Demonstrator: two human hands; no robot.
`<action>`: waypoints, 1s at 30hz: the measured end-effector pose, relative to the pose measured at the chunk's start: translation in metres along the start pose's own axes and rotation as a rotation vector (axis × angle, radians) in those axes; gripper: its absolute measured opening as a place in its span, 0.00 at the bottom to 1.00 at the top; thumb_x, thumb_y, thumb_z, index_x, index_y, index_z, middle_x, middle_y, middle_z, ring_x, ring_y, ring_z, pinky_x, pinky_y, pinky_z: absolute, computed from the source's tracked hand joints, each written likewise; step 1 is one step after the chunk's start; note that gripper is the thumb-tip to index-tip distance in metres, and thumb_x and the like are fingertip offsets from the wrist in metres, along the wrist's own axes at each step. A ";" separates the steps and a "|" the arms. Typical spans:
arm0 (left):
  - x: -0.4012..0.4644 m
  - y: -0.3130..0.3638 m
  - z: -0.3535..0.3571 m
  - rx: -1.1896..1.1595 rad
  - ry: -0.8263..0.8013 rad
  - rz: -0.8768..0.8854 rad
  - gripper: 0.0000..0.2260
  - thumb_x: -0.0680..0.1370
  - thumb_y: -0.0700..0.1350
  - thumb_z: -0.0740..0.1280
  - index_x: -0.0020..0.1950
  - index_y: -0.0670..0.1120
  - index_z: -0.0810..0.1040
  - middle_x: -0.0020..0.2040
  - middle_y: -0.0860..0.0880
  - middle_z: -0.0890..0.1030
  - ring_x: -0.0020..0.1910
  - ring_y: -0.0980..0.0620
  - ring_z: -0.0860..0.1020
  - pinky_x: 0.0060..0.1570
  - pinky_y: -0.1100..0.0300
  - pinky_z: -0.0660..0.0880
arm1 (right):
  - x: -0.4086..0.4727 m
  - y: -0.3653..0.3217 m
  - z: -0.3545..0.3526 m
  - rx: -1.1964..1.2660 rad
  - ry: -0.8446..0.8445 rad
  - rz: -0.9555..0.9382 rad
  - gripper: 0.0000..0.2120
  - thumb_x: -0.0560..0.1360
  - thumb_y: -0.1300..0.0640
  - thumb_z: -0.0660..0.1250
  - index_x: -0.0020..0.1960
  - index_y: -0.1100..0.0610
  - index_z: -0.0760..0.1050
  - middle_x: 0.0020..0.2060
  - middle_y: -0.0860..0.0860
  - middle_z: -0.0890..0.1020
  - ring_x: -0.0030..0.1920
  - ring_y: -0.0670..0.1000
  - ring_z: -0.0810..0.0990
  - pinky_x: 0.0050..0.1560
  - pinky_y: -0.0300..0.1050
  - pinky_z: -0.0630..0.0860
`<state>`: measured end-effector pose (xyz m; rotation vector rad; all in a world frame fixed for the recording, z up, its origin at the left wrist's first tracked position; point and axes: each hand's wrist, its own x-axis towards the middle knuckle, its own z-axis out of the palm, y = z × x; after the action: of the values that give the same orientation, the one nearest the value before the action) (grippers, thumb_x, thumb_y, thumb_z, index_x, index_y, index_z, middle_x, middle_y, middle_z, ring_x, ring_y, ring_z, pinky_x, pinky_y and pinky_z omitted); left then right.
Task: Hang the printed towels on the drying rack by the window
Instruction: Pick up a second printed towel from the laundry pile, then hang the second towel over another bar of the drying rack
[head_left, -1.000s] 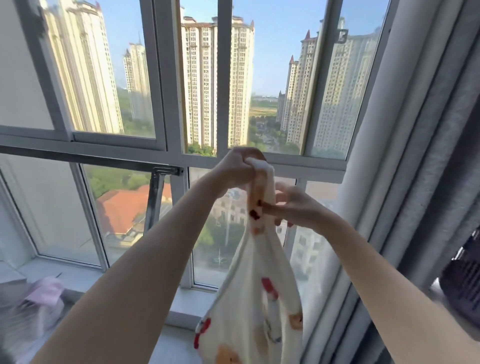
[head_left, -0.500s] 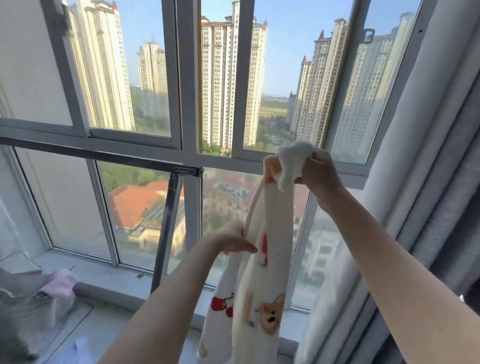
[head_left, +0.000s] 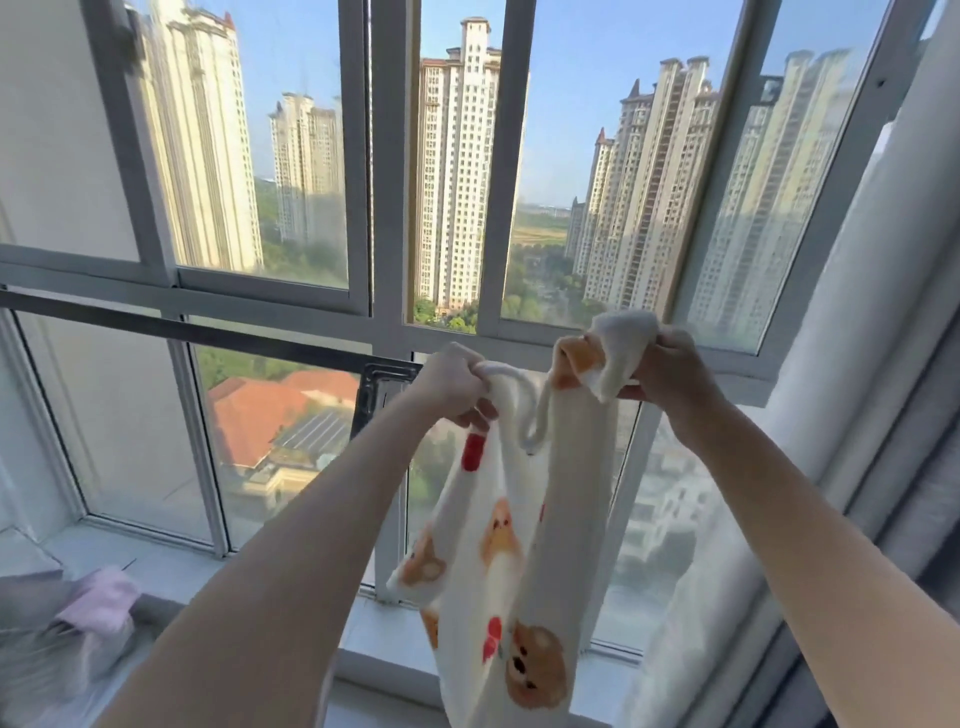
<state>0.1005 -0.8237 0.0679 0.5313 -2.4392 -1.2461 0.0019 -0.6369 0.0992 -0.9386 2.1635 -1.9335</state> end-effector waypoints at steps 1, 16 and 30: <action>0.005 0.011 -0.003 -0.035 -0.010 0.090 0.08 0.74 0.33 0.61 0.42 0.39 0.80 0.38 0.39 0.82 0.35 0.43 0.83 0.35 0.51 0.81 | 0.001 0.005 0.007 -0.032 -0.056 0.016 0.10 0.75 0.66 0.60 0.52 0.67 0.77 0.33 0.54 0.80 0.31 0.51 0.80 0.32 0.41 0.80; 0.084 0.000 -0.067 0.016 0.018 0.149 0.32 0.71 0.43 0.71 0.71 0.49 0.60 0.51 0.40 0.79 0.45 0.47 0.80 0.35 0.61 0.78 | 0.107 0.019 0.096 -0.155 -0.077 -0.218 0.06 0.69 0.64 0.67 0.34 0.59 0.73 0.30 0.54 0.75 0.34 0.52 0.72 0.34 0.48 0.69; 0.127 -0.035 -0.166 0.020 0.323 -0.090 0.14 0.75 0.44 0.66 0.60 0.44 0.73 0.53 0.43 0.79 0.48 0.45 0.81 0.40 0.56 0.81 | 0.213 -0.023 0.198 0.140 -0.431 -0.525 0.08 0.69 0.73 0.66 0.38 0.62 0.73 0.33 0.54 0.75 0.37 0.54 0.72 0.38 0.50 0.69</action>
<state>0.0736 -1.0179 0.1485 0.7900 -2.1788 -1.0748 -0.0715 -0.9148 0.1514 -1.8329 1.6259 -1.7991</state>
